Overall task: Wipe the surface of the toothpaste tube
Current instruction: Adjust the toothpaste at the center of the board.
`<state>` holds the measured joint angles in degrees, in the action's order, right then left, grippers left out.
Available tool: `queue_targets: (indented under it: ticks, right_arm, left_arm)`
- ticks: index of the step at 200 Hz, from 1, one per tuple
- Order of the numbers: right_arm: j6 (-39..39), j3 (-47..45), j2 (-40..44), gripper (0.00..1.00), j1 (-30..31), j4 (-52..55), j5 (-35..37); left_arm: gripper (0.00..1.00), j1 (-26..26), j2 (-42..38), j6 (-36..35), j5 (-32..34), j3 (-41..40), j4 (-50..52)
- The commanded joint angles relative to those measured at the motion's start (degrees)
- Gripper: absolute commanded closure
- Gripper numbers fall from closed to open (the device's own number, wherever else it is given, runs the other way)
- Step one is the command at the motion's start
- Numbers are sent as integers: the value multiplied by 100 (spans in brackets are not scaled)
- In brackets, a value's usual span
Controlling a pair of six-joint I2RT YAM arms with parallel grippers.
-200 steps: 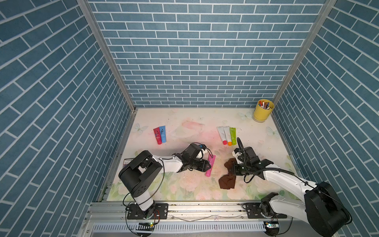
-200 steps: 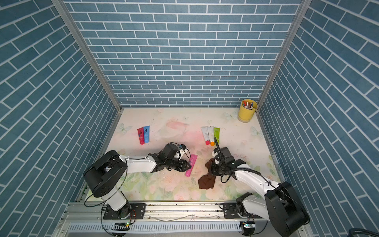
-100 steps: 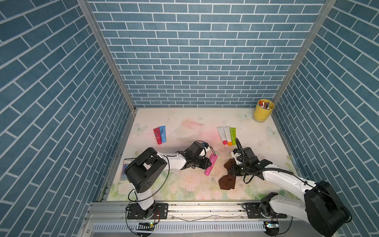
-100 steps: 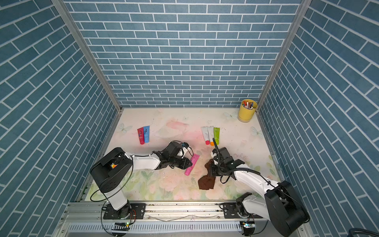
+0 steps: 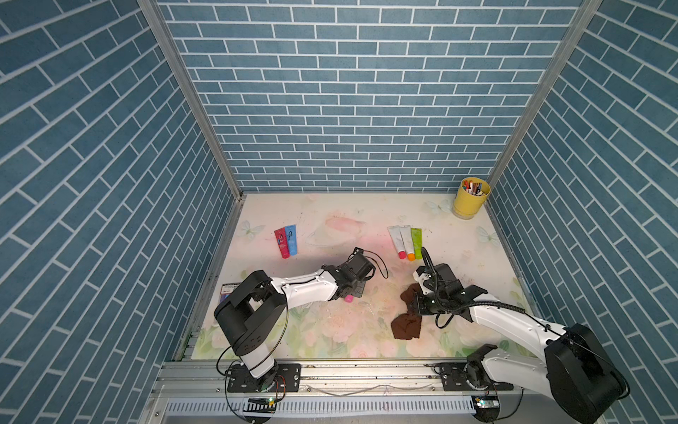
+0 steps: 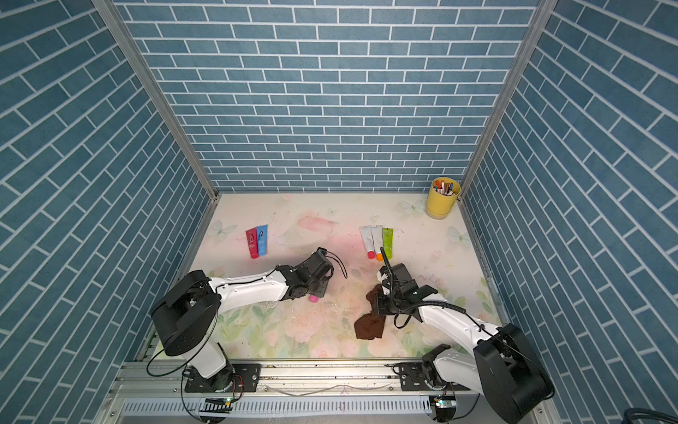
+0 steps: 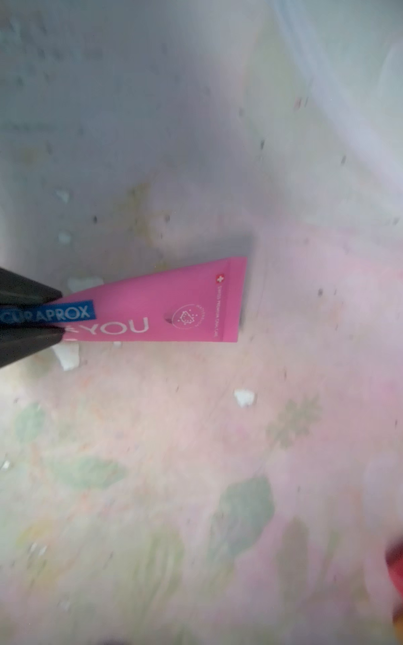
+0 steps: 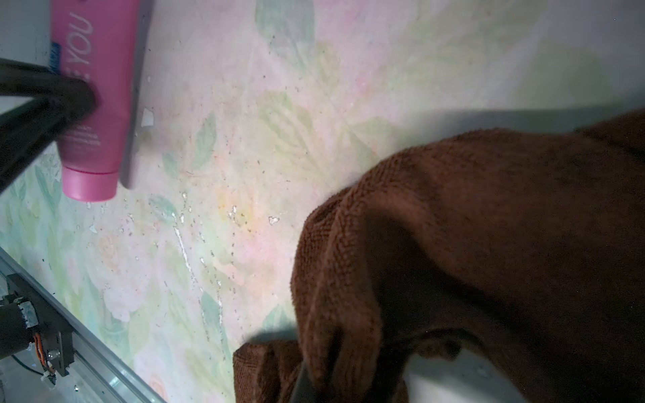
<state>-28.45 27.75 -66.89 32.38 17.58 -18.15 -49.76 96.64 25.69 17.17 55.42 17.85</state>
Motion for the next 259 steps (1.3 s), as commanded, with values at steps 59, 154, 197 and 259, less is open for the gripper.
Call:
queue_targets:
  ticks: [59, 154, 197, 259]
  right_arm:
    - [182, 82, 36, 100, 40, 114, 84]
    - [173, 79, 62, 100, 49, 114, 119]
    - [173, 82, 62, 100, 42, 125, 128]
    - [173, 90, 45, 100, 49, 122, 128]
  left_arm:
    - [92, -504, 1391, 58, 2224, 1021, 1205]
    - [55, -1339, 1089, 189, 2083, 1292, 1092]
    - [31, -1077, -215, -196, 1712, 513, 492]
    - [27, -6, -1355, -547, -559, -1453, -1389]
